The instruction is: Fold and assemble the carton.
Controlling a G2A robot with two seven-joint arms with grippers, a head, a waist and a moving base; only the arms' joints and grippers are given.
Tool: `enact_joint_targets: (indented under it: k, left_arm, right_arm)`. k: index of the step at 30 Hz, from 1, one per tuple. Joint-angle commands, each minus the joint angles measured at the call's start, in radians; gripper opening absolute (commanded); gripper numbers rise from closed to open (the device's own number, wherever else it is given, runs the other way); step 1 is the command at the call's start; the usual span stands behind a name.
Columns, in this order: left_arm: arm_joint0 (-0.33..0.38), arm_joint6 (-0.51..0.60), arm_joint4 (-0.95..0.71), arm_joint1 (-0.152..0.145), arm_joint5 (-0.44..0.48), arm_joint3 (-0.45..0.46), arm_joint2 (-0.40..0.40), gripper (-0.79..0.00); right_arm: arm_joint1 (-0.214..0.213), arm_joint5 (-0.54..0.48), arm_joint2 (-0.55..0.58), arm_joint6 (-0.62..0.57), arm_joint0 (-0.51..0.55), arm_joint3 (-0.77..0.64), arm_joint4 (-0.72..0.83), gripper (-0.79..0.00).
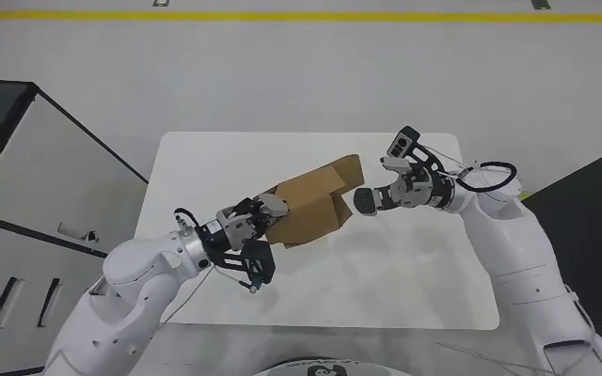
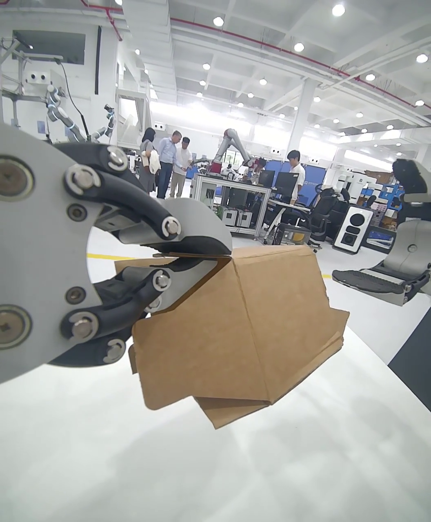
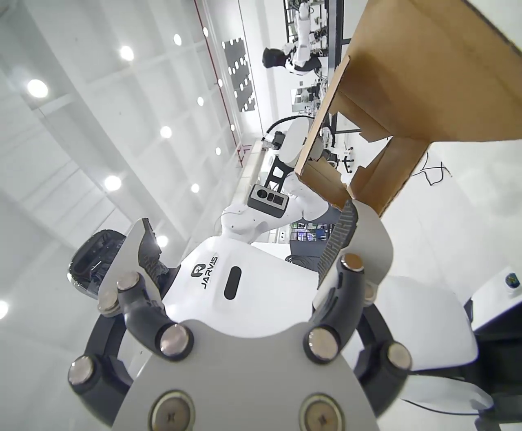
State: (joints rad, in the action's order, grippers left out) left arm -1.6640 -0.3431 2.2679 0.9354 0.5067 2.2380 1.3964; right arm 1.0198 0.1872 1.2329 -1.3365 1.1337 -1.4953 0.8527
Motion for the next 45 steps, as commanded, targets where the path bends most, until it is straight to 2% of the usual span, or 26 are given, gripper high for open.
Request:
enact_joint_targets:
  k: [1,11,21,38,42,45]
  left_arm:
    - [-0.002,-0.001,0.008,-0.001,-0.001,0.001,-0.003,-0.785]
    - [-0.002,-0.013,0.007,-0.003,0.003,-0.001,-0.008,-0.785]
    - [0.008,-0.007,-0.076,0.000,0.001,-0.014,-0.005,-0.785]
    - [0.057,0.015,-0.187,0.005,0.090,-0.031,-0.045,-0.785]
    - [0.070,0.021,-0.213,0.005,0.119,-0.035,-0.052,-0.785]
    - [0.080,0.029,-0.230,0.005,0.141,-0.039,-0.059,-0.785]
  right_arm:
    - [0.003,0.000,-0.014,0.003,-0.011,0.006,-0.005,0.000]
    - [0.016,-0.008,-0.080,0.018,-0.059,0.028,-0.040,0.000]
    - [0.012,-0.085,-0.099,-0.034,-0.066,0.036,-0.143,0.000]
    - [0.005,-0.372,-0.069,-0.112,-0.036,-0.039,-0.216,-0.003]
    - [0.003,-0.437,-0.067,-0.140,-0.041,-0.057,-0.239,-0.117]
    - [0.002,-0.478,-0.063,-0.162,-0.043,-0.071,-0.247,-0.095]
